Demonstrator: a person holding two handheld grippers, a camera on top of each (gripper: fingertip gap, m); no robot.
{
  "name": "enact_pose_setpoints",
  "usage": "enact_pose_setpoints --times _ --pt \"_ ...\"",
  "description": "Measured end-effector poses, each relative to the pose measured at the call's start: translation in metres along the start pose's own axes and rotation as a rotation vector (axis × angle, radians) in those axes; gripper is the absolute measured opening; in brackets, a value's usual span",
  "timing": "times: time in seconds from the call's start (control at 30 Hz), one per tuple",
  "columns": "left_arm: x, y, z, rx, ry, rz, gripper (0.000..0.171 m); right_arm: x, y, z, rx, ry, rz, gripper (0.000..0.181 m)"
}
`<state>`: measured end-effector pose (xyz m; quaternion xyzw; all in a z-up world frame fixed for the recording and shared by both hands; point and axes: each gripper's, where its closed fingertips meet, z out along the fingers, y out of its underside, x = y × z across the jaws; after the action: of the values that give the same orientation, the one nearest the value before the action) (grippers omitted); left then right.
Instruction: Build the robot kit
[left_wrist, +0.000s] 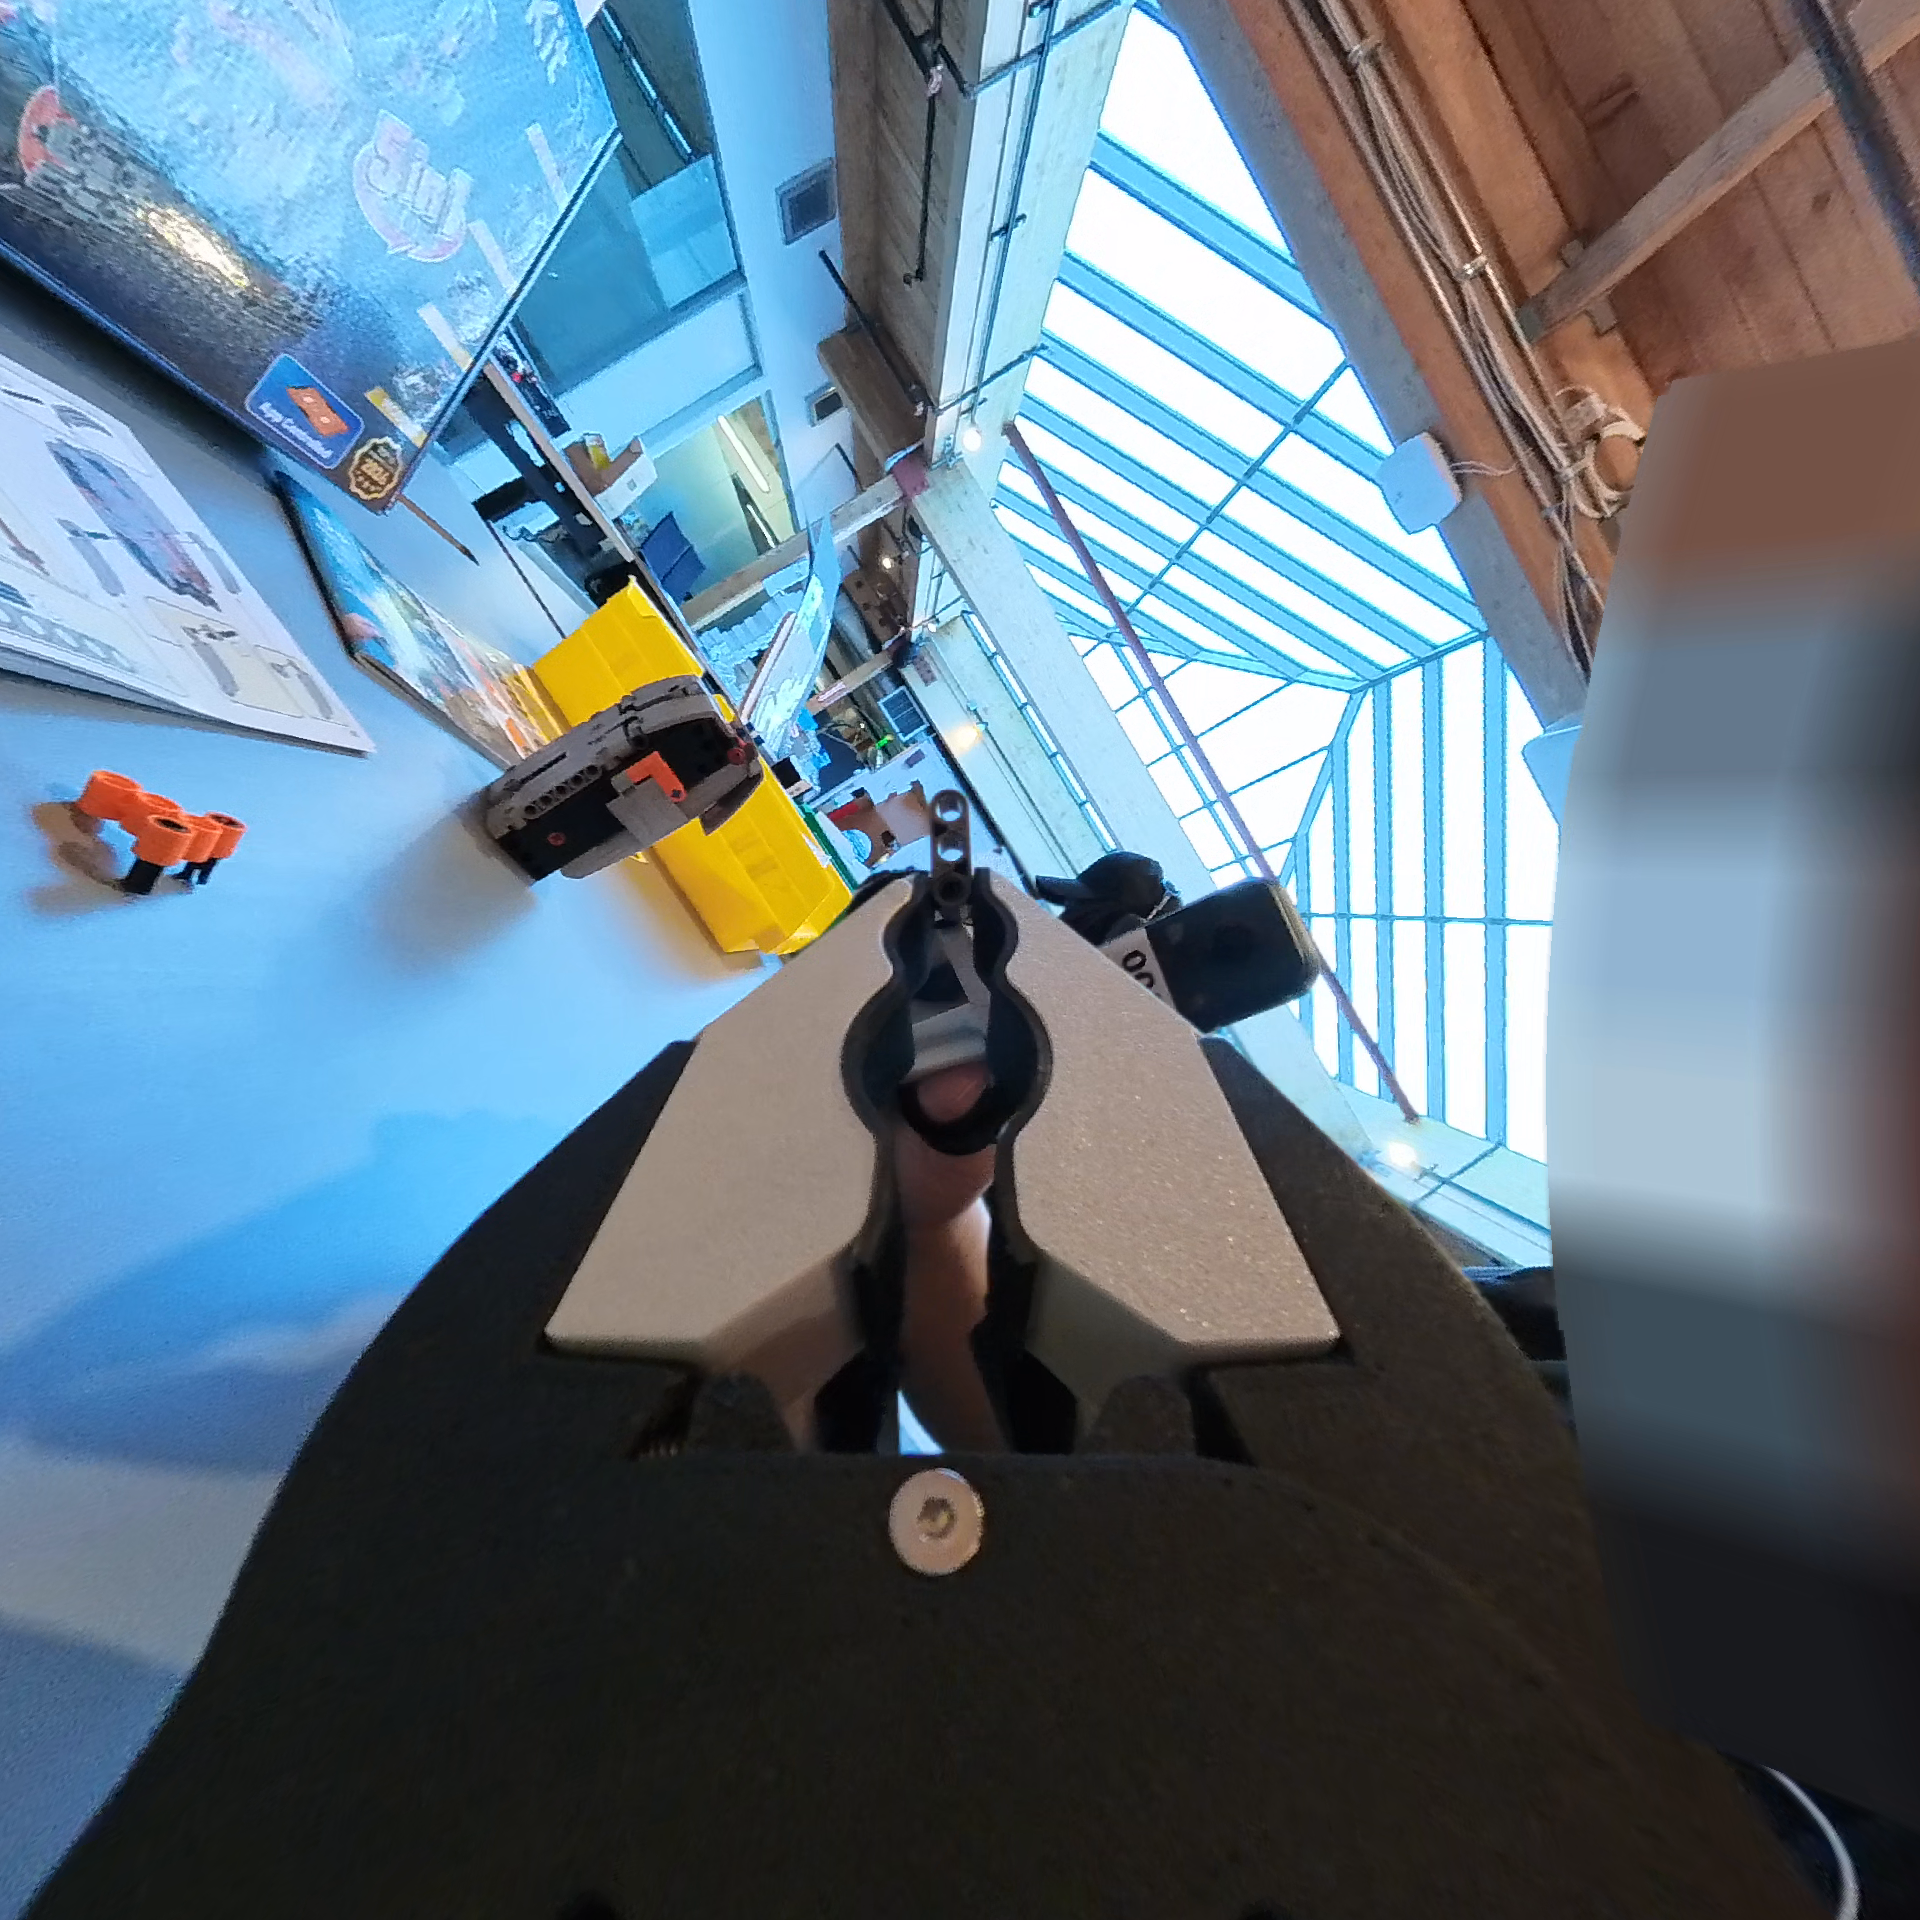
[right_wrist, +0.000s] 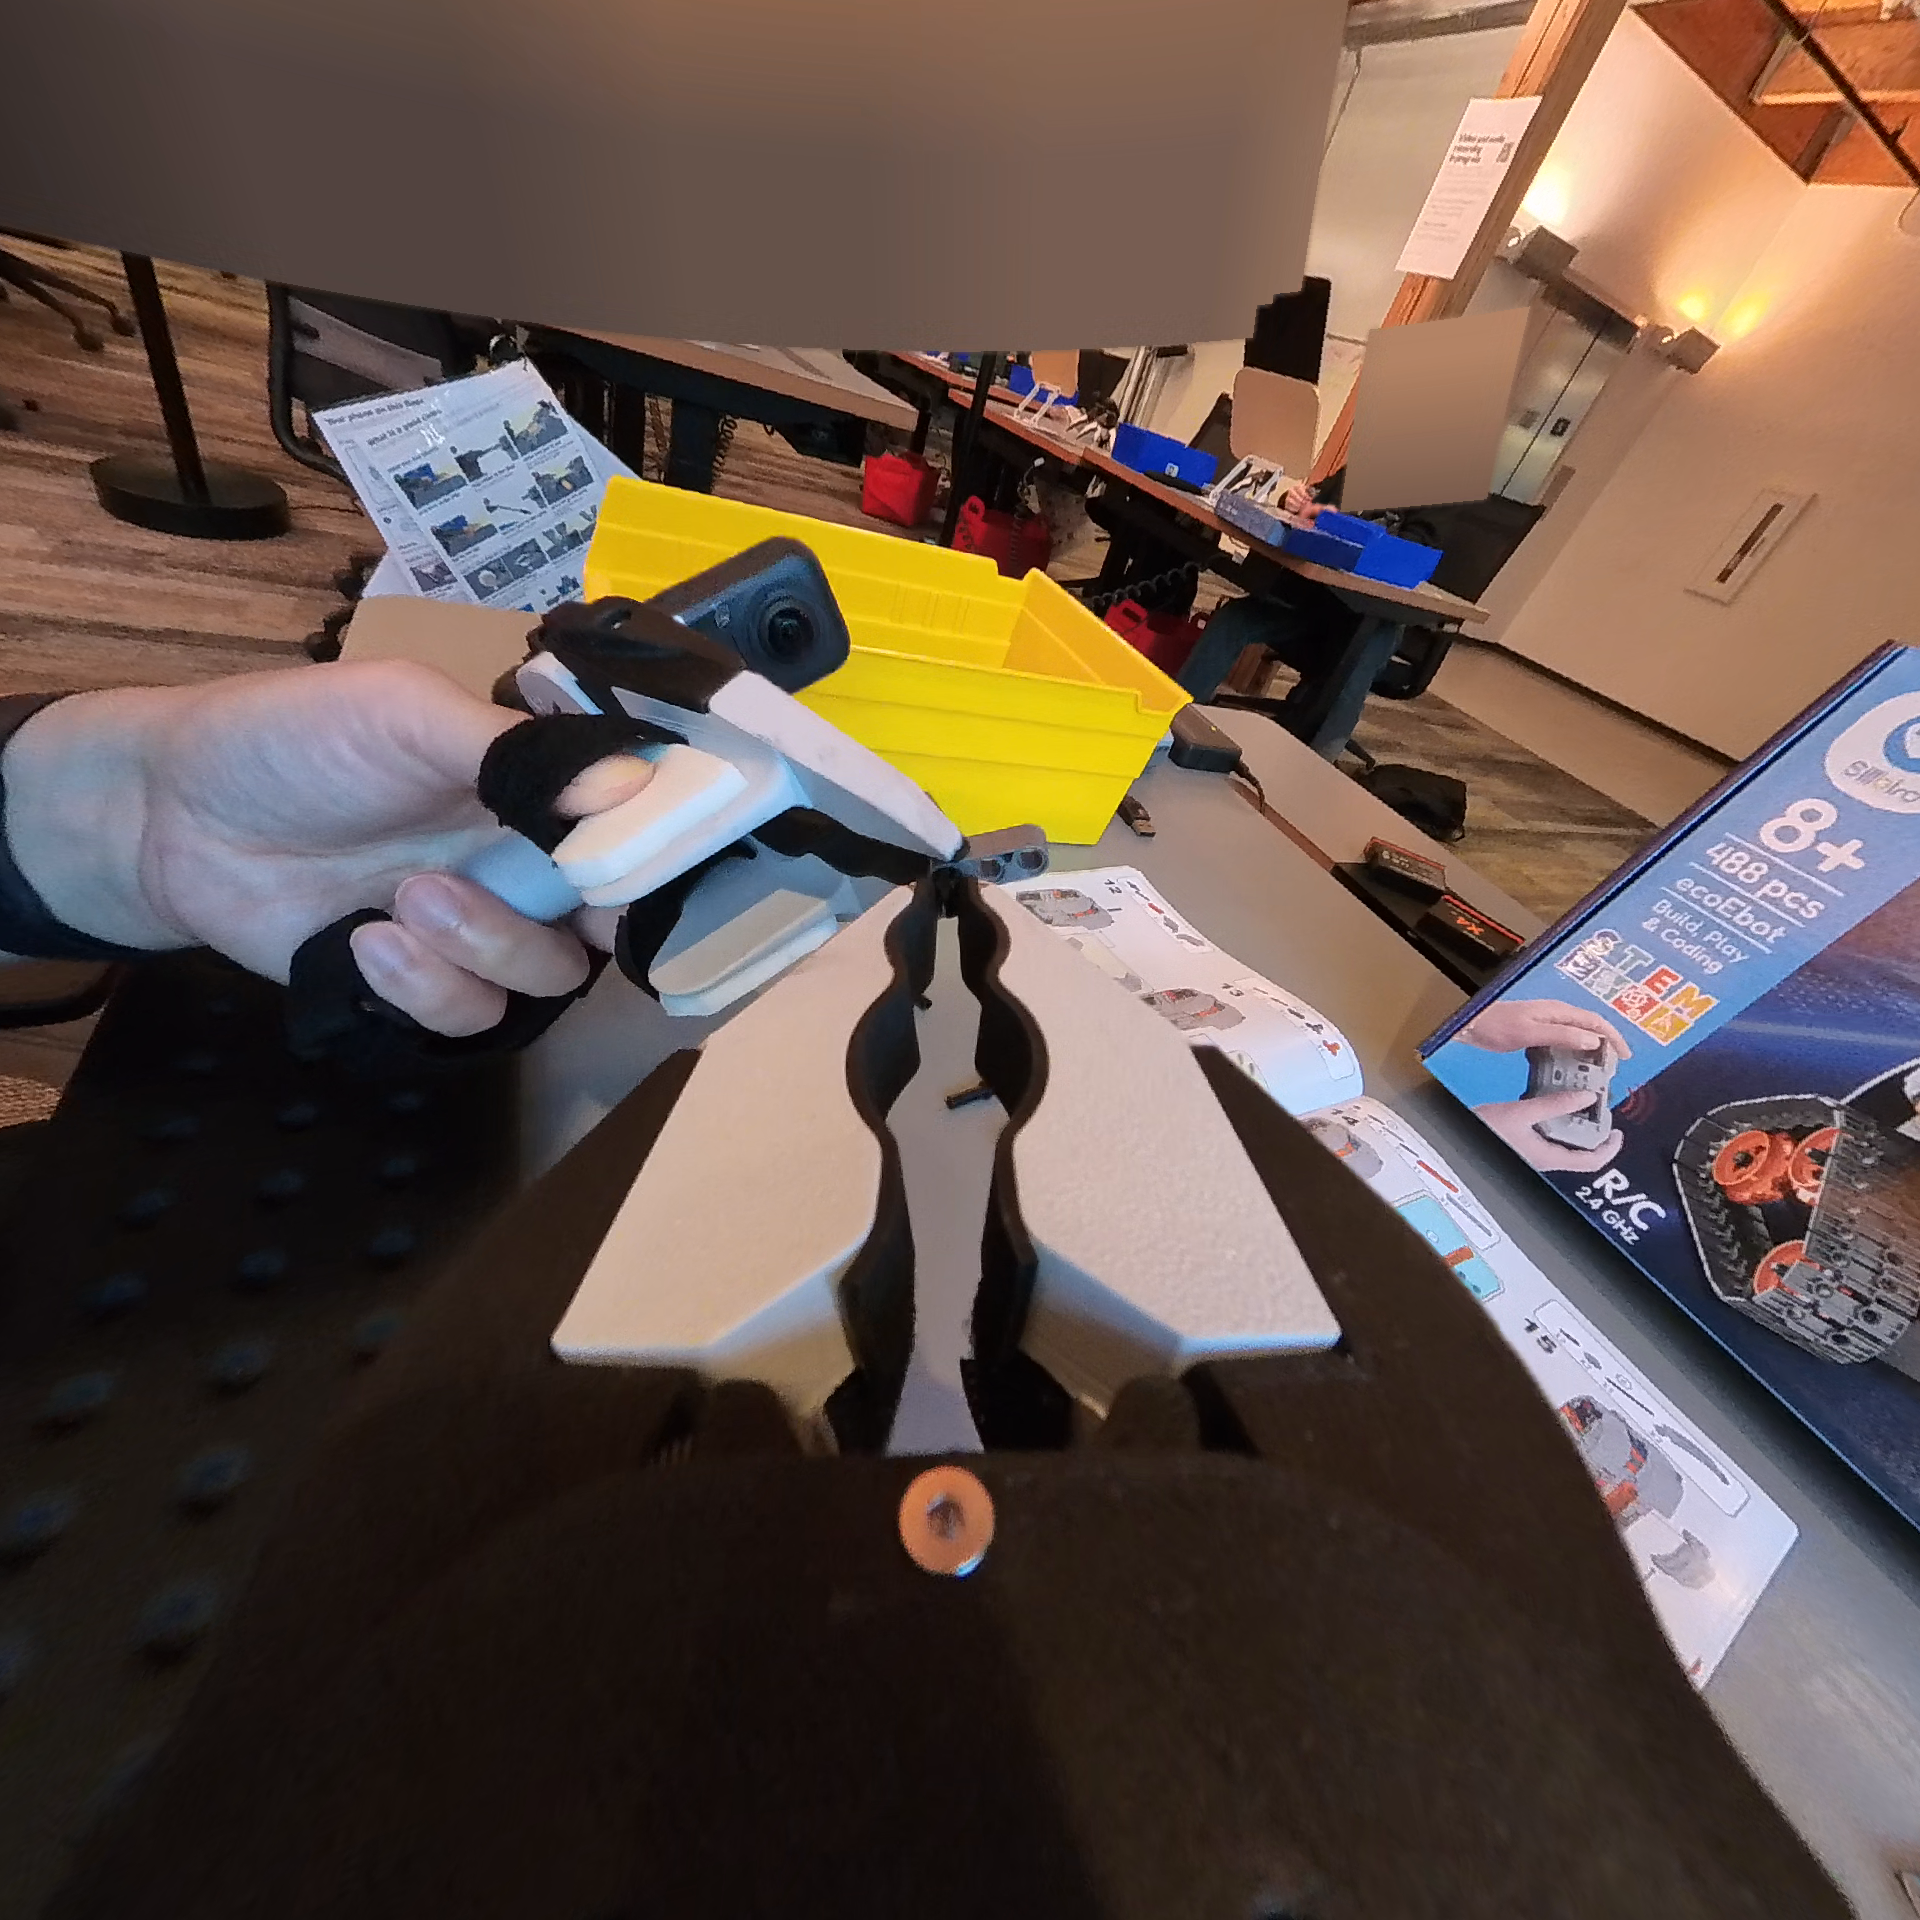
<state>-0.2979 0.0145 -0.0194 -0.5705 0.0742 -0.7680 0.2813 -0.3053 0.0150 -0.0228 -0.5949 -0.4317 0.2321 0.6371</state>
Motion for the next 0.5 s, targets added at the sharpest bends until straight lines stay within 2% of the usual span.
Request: enact_pose_setpoints --times 0.13,0.2,0.3,0.4,0.5 --pt "0.012 -0.004 -0.003 -0.025 0.076 -0.011 0.004 -0.003 -0.011 0.001 0.042 -0.026 0.011 0.002" --pt "0.013 -0.012 -0.009 -0.026 0.04 0.062 0.032 -0.008 -0.015 0.002 0.06 -0.051 0.005 0.002" --pt "0.014 -0.011 -0.021 -0.101 -0.025 0.169 0.024 -0.016 -0.015 0.005 0.048 -0.092 -0.008 0.002" --pt "0.017 0.001 -0.027 -0.209 -0.037 0.151 0.018 -0.023 -0.015 0.01 0.042 -0.147 -0.025 0.002" --pt "0.022 0.001 -0.032 -0.192 -0.018 0.135 0.004 -0.032 -0.018 0.015 0.044 -0.199 -0.059 0.003"
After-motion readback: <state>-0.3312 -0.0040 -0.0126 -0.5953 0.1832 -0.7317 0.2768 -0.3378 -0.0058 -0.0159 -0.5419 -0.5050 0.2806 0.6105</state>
